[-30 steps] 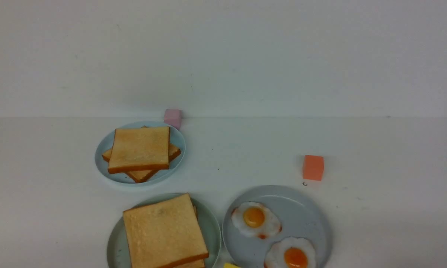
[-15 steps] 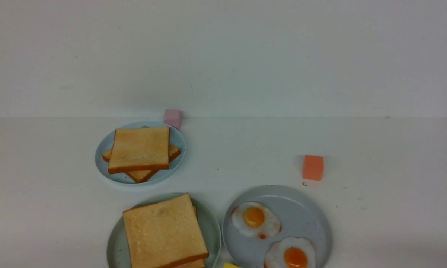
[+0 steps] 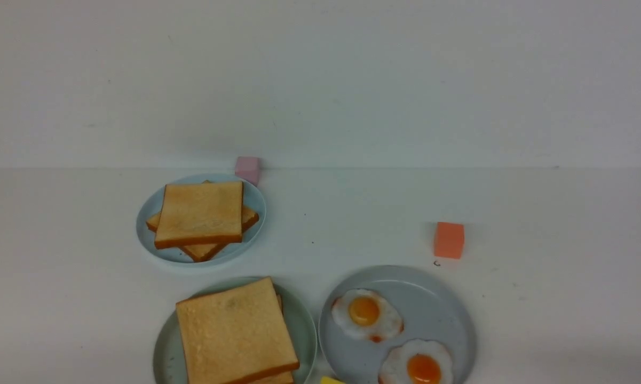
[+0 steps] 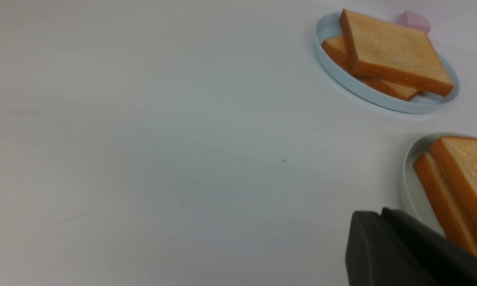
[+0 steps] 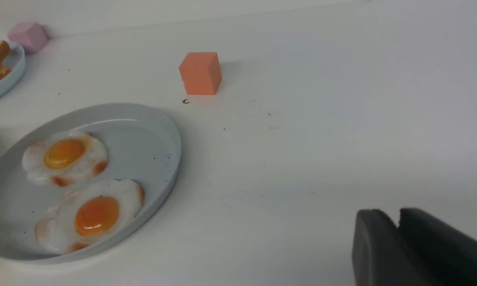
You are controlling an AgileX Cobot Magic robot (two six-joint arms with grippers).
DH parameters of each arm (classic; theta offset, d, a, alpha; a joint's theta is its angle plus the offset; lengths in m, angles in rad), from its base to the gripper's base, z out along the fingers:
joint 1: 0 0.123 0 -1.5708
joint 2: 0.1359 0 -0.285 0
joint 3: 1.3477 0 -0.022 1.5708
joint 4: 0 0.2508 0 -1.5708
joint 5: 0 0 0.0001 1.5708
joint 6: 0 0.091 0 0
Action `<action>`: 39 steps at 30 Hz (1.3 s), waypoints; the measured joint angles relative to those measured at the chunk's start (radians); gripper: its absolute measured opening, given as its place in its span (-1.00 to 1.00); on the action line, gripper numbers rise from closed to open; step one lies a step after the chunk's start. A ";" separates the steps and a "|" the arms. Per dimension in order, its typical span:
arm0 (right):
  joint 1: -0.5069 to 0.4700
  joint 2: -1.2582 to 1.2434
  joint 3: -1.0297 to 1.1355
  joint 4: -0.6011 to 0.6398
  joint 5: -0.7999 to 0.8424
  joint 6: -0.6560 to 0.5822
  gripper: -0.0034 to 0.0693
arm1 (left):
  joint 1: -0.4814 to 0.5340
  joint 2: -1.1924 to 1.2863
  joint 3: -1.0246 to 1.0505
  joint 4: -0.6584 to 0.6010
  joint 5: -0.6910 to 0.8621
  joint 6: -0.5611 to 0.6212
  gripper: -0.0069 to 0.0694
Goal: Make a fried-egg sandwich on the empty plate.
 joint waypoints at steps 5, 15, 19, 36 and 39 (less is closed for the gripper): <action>0.000 0.000 0.001 0.000 0.000 0.000 -0.58 | 0.000 0.000 0.000 0.000 0.000 0.000 -0.72; 0.000 0.000 0.001 0.000 0.000 0.000 -0.54 | 0.000 0.000 0.000 0.000 0.000 0.000 -0.72; 0.000 0.000 0.001 0.000 0.000 0.000 -0.53 | 0.000 0.000 0.000 0.000 0.000 0.000 -0.72; 0.000 0.000 0.001 0.000 0.000 0.000 -0.47 | 0.000 0.000 0.000 0.000 0.000 0.000 -0.67; 0.000 0.000 0.001 0.000 0.000 0.000 -0.46 | 0.000 0.000 0.000 0.000 0.000 0.000 -0.67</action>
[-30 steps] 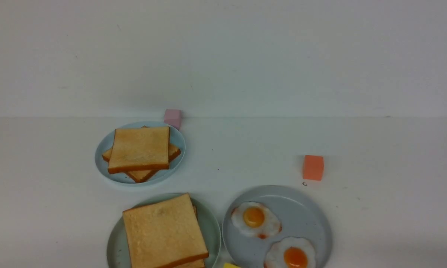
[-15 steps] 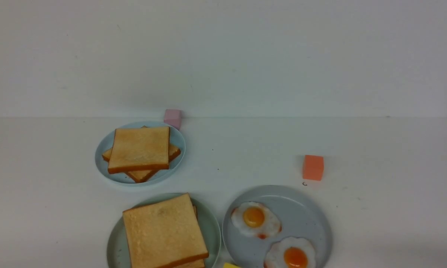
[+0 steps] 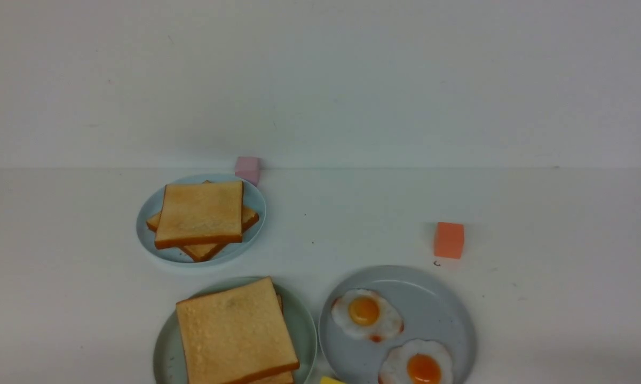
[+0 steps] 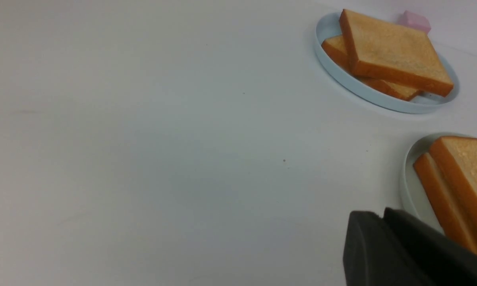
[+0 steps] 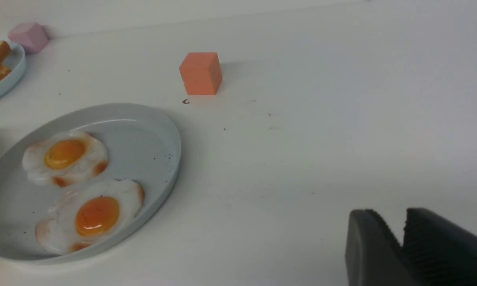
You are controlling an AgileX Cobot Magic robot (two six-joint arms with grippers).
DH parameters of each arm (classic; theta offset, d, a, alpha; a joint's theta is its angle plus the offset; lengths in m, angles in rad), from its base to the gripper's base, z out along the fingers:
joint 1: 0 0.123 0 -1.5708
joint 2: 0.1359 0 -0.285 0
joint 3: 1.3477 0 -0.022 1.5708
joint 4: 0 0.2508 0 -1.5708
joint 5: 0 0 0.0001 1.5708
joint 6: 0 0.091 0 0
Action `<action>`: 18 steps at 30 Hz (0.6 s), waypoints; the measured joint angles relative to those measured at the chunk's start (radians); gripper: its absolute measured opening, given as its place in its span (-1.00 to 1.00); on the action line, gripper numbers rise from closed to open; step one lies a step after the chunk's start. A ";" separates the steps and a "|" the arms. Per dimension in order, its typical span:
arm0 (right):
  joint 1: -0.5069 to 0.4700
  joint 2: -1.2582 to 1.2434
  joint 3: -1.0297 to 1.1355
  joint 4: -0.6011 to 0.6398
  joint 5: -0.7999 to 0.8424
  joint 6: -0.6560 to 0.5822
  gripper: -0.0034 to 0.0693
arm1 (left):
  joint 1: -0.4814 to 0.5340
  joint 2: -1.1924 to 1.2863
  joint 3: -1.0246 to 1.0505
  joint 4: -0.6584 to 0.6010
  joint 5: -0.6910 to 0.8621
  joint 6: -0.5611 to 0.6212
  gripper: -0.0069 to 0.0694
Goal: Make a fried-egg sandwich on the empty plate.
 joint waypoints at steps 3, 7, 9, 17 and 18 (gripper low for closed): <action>0.000 0.000 0.000 0.000 0.000 0.000 -0.45 | 0.000 0.000 0.000 0.000 0.000 0.000 -0.66; 0.000 0.000 0.000 0.000 0.000 0.000 -0.43 | 0.000 0.000 0.000 0.000 0.000 0.000 -0.65; 0.000 0.000 0.000 0.000 0.000 0.000 -0.43 | 0.000 0.000 0.000 0.000 0.000 0.000 -0.64; 0.000 0.000 0.000 0.000 0.000 0.000 -0.40 | 0.000 0.000 0.000 0.000 0.000 0.000 -0.61; 0.000 0.000 0.000 0.000 0.000 0.000 -0.40 | 0.000 0.000 0.000 0.000 0.000 0.000 -0.61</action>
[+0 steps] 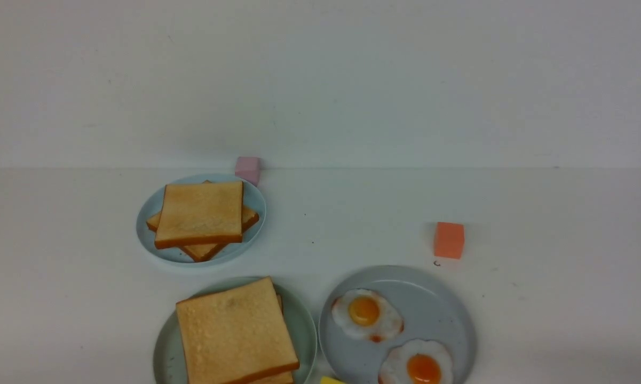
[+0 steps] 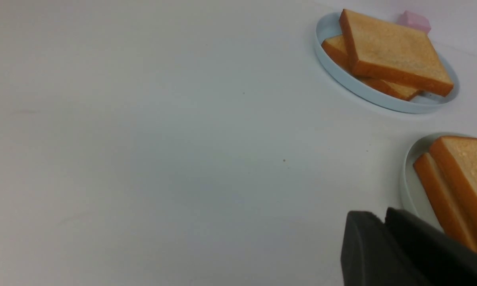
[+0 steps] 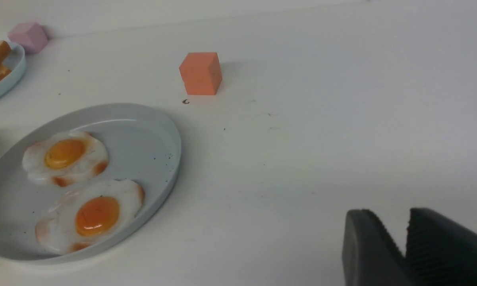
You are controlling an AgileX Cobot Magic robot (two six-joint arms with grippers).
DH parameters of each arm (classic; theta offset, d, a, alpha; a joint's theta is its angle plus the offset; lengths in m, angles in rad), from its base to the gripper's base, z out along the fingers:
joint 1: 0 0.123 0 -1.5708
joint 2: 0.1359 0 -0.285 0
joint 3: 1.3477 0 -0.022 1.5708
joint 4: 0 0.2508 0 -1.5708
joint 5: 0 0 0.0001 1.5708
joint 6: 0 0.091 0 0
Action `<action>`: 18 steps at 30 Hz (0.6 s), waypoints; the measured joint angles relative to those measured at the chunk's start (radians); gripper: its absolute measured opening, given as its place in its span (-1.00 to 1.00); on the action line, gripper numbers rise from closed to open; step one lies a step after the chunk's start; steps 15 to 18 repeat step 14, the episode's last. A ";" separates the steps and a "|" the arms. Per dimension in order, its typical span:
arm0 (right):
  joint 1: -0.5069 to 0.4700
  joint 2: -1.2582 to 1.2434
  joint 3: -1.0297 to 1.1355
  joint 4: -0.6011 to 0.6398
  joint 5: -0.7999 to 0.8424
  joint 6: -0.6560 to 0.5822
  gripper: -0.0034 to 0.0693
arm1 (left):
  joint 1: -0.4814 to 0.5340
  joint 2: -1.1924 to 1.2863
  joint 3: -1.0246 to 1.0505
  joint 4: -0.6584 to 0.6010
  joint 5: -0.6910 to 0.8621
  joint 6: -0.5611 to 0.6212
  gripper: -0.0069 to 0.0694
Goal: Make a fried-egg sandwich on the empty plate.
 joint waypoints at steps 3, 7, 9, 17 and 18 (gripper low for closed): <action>0.000 0.000 0.000 0.000 0.000 0.000 -0.39 | 0.000 0.000 0.000 0.000 0.000 0.000 -0.60; 0.000 0.000 0.000 0.000 0.000 0.000 -0.38 | 0.000 0.000 0.000 0.000 0.000 0.000 -0.58; 0.000 0.000 0.000 0.000 0.000 0.000 -0.37 | 0.000 0.000 0.000 0.000 0.000 0.000 -0.58; 0.000 0.000 0.000 0.000 0.000 0.000 -0.36 | 0.000 0.000 0.000 0.000 0.000 0.000 -0.57; 0.000 0.000 0.000 0.000 0.000 0.000 -0.36 | 0.000 0.000 0.000 0.000 0.000 0.000 -0.57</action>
